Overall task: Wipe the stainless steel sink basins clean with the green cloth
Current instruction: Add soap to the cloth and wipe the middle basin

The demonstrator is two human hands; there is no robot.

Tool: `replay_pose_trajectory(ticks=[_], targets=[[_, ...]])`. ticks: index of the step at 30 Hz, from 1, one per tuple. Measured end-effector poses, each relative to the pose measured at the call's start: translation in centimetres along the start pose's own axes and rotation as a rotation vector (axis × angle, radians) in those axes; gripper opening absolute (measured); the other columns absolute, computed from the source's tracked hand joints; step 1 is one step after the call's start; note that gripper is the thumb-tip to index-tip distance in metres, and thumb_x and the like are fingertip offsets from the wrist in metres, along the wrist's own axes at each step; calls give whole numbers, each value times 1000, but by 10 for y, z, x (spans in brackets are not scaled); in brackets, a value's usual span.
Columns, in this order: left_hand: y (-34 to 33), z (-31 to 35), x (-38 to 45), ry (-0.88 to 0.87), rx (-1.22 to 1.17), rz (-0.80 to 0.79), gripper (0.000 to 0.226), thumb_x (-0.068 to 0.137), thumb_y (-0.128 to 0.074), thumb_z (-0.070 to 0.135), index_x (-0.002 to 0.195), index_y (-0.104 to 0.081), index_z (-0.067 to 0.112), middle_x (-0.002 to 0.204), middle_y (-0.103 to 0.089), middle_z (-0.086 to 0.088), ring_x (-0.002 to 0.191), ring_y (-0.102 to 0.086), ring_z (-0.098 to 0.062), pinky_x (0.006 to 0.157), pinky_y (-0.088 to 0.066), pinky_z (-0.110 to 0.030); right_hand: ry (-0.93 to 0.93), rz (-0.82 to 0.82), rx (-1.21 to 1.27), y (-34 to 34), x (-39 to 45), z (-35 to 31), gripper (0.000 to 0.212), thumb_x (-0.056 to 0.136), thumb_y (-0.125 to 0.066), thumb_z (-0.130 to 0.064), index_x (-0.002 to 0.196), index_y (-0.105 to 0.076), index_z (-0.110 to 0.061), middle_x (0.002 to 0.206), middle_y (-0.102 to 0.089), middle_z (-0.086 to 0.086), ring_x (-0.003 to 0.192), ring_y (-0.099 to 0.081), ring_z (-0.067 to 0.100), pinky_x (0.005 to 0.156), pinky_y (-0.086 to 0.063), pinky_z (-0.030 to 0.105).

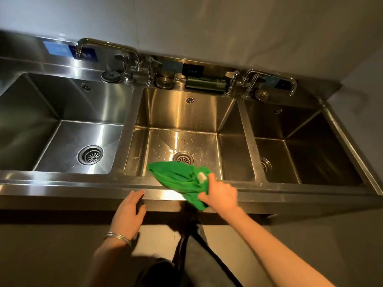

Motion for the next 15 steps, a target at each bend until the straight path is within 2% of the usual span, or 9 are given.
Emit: replay_pose_trajectory(ticks=[4,6,9,11,15], targets=[[-7,9,11,-32,17,-40,48,92,-52,8,138,-40,13,146,-37,-9,138,-28,-20,111,-21,-30,-288,-64,-18,12,-4,106,55,79,-56,-46,121,-36,-16,108,-65,11,101,-62,35,80,-48,39],[-13,17,19,-53,38,-71,47,93,-50,9,139,-39,13,146,-37,-9,137,-30,-20,110,-23,-29,-365,-99,91,8,-5,143,53,82,-58,-43,120,-36,-14,110,-63,15,102,-60,38,80,-47,40],[-24,36,33,-98,49,-92,46,93,-50,10,137,-41,13,144,-41,-7,132,-37,-20,108,-26,-27,-337,-56,356,-10,-5,162,36,86,-60,-29,105,-38,-9,105,-63,20,94,-60,38,77,-45,41],[-33,56,44,-136,72,-103,47,93,-49,13,139,-38,15,146,-38,-6,135,-33,-19,110,-23,-27,-318,3,391,-19,0,165,28,85,-59,-23,98,-39,-9,103,-61,19,91,-58,35,76,-44,40],[-56,109,79,-253,138,-115,50,96,-43,18,144,-30,19,153,-25,-3,141,-22,-17,113,-14,-26,-274,-5,400,-14,27,170,39,81,-61,-19,112,-41,-5,115,-53,16,106,-54,36,88,-43,43]])
Point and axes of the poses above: each hand's wrist, its own x-axis towards the middle knuckle, its own y-axis out of the back of the hand, z = x × y, the point moved 3 cm from there along x, towards the middle knuckle
